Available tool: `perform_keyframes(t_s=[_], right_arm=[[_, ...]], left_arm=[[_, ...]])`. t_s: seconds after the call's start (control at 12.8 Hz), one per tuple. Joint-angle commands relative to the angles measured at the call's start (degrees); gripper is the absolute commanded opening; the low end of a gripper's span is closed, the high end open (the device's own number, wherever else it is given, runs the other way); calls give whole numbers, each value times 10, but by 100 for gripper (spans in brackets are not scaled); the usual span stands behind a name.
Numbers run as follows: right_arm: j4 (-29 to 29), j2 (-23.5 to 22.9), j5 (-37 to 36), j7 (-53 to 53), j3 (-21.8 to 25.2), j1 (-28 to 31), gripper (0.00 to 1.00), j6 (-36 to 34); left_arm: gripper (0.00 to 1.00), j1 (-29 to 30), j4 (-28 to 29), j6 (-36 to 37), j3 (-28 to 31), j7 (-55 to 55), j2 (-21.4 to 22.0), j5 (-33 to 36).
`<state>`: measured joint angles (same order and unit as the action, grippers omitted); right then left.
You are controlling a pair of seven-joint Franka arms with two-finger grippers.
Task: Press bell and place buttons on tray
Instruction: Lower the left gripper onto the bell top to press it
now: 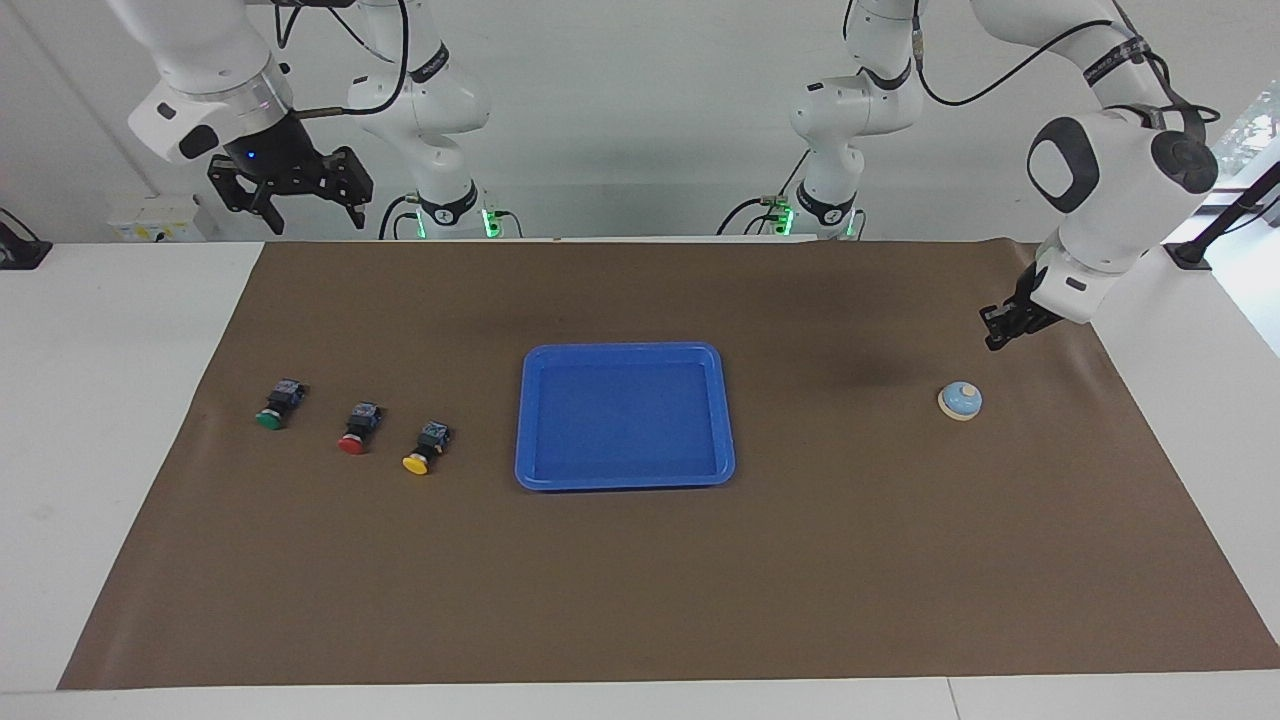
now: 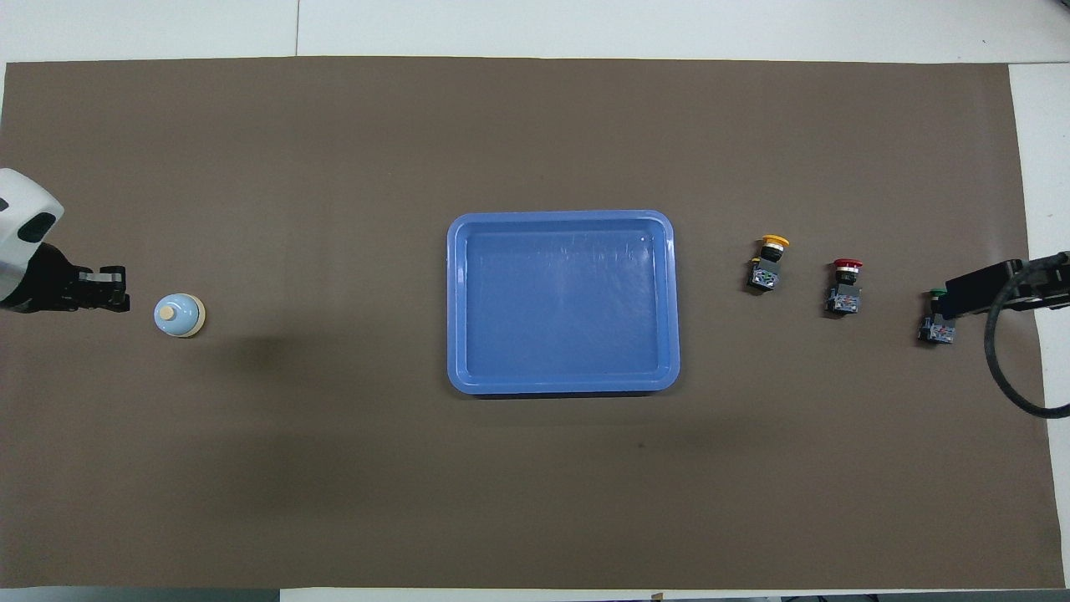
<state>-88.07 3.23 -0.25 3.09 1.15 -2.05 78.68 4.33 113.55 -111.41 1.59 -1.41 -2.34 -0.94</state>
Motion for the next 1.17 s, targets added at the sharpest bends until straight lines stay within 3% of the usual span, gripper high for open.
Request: perform_keyframes(t_s=[0.0, 0.23, 0.62, 0.78, 1.09], right_arm=[[-7, 8, 10, 10, -2, 6, 100, -5], [-7, 8, 9, 11, -2, 6, 100, -5], [-7, 8, 9, 11, -2, 6, 100, -5], [-7, 8, 9, 11, -2, 6, 100, -5], [-7, 8, 9, 10, -1, 6, 100, -5]], left_arm=[[0, 5, 46, -87, -4, -5, -19, 7], [0, 16, 105, -164, -4, -7, -21, 7], [0, 17, 108, -182, -4, -11, -56, 7], [0, 14, 51, -112, -4, -11, -60, 7], [0, -13, -106, 106, -6, -4, -49, 7]])
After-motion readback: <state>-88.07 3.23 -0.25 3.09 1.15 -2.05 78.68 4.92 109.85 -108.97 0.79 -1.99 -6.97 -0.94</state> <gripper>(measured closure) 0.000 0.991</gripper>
